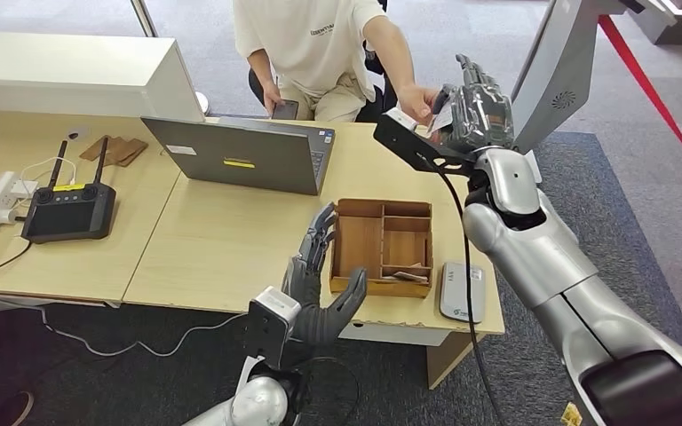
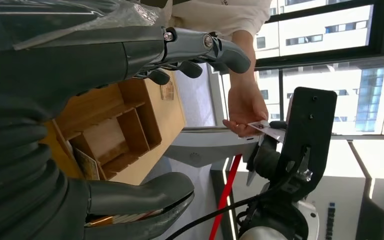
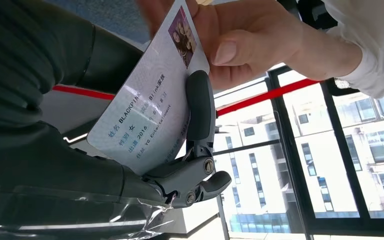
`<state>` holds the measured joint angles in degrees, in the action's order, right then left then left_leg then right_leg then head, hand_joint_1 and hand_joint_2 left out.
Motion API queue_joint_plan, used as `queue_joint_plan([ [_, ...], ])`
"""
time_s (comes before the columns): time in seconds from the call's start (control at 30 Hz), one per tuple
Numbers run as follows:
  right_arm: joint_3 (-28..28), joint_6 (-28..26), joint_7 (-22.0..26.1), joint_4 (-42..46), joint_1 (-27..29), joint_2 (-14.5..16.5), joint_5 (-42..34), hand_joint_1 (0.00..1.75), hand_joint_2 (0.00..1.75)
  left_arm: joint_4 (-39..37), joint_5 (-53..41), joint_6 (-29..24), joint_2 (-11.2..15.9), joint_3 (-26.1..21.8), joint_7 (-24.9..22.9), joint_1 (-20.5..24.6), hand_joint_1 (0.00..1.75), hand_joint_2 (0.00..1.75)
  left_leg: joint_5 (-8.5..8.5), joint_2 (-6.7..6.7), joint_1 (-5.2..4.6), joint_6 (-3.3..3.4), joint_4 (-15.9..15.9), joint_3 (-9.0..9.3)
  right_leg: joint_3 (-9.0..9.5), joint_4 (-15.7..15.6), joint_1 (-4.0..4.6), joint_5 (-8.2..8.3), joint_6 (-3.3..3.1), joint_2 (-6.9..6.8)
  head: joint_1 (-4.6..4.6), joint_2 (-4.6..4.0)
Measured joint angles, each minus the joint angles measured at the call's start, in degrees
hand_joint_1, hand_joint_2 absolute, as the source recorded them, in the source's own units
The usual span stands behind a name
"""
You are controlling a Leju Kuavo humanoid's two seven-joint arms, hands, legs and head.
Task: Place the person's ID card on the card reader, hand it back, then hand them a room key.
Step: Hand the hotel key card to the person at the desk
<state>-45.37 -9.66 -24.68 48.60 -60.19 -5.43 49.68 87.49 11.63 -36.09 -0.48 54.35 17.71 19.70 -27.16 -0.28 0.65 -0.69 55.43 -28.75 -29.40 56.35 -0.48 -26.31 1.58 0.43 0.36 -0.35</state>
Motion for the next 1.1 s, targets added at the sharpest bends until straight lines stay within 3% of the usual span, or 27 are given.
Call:
queue_joint_plan([
  [0.3, -1.8, -0.5, -0.4, -6.2, -1.6, 1.6, 0.3, 1.71, 1.75, -2.8, 1.9, 0.1, -0.5, 2.6, 1.3, 1.9, 0.00, 1.75, 0.00, -0.01, 0.00, 0.00, 0.0, -0.05, -0.06, 0.0, 0.00, 0.00, 0.00, 0.00, -0.01, 0.00],
  [0.43, -2.4, -0.8, -0.4, -8.5, -2.0, 2.0, 0.3, 0.07, 1.75, -3.7, 2.3, 0.1, -0.5, 3.4, 1.5, 2.4, 0.00, 1.75, 0.00, -0.01, 0.00, 0.00, 0.0, -0.14, -0.14, 0.0, 0.00, 0.00, 0.00, -0.01, 0.01, 0.00],
  [0.47, -2.5, -1.2, -0.4, -8.9, -2.1, 2.1, 0.3, 0.00, 1.75, -3.8, 2.4, 0.1, -0.5, 3.5, 1.5, 2.5, 0.00, 1.75, 0.00, -0.01, 0.00, 0.00, 0.0, -0.16, -0.16, 0.0, 0.00, 0.00, 0.00, -0.02, 0.01, 0.00],
  [0.87, -2.5, -5.1, 1.0, -11.8, -1.9, 1.9, -2.0, 0.00, 1.75, -5.3, 3.2, 0.0, -0.6, 4.6, 2.0, 3.2, 0.00, 1.75, 0.01, 0.00, 0.00, 0.01, 0.0, -0.17, -0.20, 0.0, 0.00, 0.01, 0.01, 0.00, -0.01, 0.00],
  [1.1, 1.8, -9.6, 8.7, -10.6, 0.2, 2.1, -19.1, 0.00, 1.75, -5.6, -1.7, 0.0, -0.6, 4.1, 0.8, 2.3, 0.00, 1.75, 0.04, 0.00, 0.00, 0.00, 0.0, -0.15, -0.16, 0.0, 0.00, 0.07, 0.03, 0.00, -0.01, 0.00],
])
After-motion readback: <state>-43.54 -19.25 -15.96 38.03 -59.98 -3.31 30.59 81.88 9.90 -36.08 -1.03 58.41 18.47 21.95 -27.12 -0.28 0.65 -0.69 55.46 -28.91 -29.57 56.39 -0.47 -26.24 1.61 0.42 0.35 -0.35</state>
